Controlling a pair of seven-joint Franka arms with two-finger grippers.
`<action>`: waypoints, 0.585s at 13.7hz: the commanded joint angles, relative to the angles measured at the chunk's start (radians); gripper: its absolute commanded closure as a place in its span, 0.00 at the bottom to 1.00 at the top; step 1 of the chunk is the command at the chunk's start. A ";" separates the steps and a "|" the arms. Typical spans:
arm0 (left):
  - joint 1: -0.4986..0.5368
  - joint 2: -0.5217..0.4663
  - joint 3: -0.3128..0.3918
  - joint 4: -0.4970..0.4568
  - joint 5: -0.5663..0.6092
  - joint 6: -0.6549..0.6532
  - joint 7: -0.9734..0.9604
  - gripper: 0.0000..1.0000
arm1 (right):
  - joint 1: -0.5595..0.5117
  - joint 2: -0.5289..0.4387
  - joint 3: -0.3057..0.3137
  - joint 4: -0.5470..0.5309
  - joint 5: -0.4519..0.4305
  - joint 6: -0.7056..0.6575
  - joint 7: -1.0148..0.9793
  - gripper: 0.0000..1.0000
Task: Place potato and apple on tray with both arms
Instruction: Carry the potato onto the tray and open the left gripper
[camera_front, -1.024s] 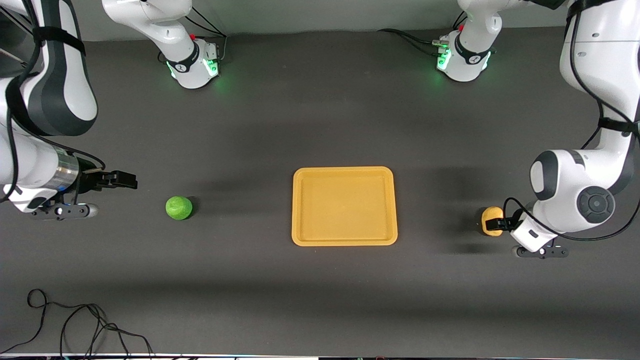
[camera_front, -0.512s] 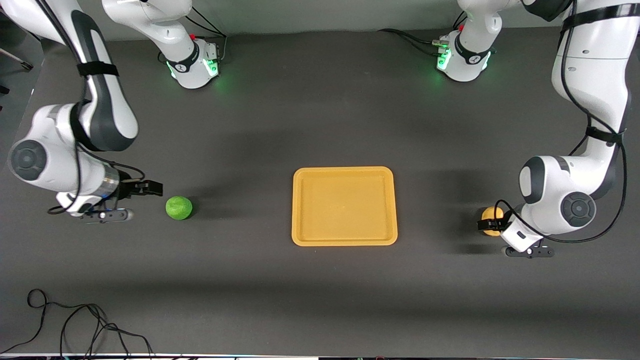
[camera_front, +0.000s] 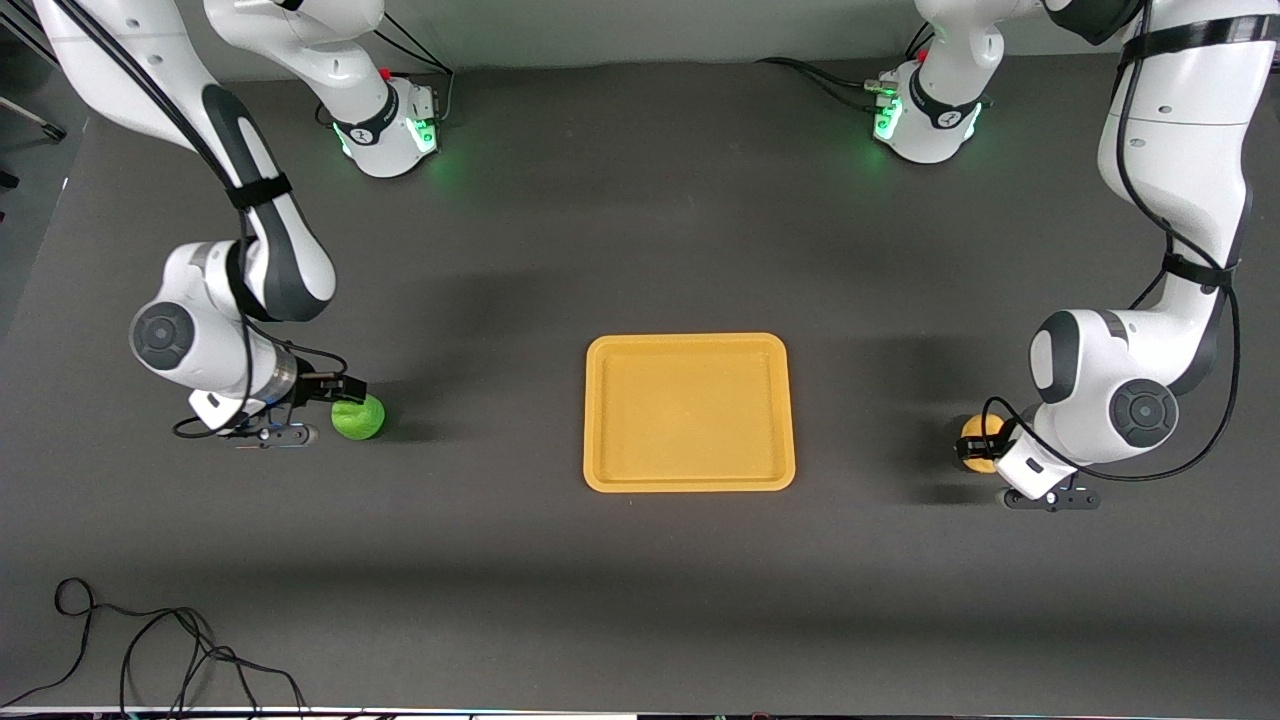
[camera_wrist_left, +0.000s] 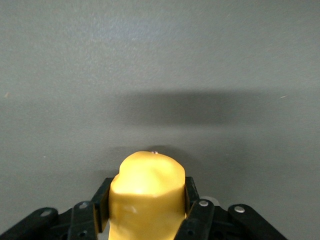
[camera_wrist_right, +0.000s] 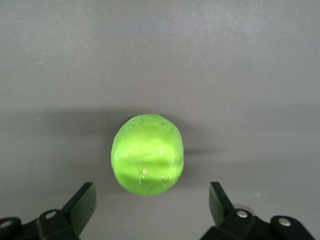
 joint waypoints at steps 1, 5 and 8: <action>-0.058 -0.126 0.000 0.008 0.008 -0.137 -0.071 0.72 | 0.007 0.041 0.027 -0.001 0.021 0.056 0.050 0.00; -0.154 -0.197 -0.034 0.028 -0.033 -0.217 -0.232 0.72 | 0.006 0.114 0.025 0.001 0.009 0.148 0.049 0.00; -0.278 -0.170 -0.043 0.065 -0.032 -0.211 -0.442 0.72 | 0.004 0.131 0.025 0.001 0.009 0.168 0.049 0.07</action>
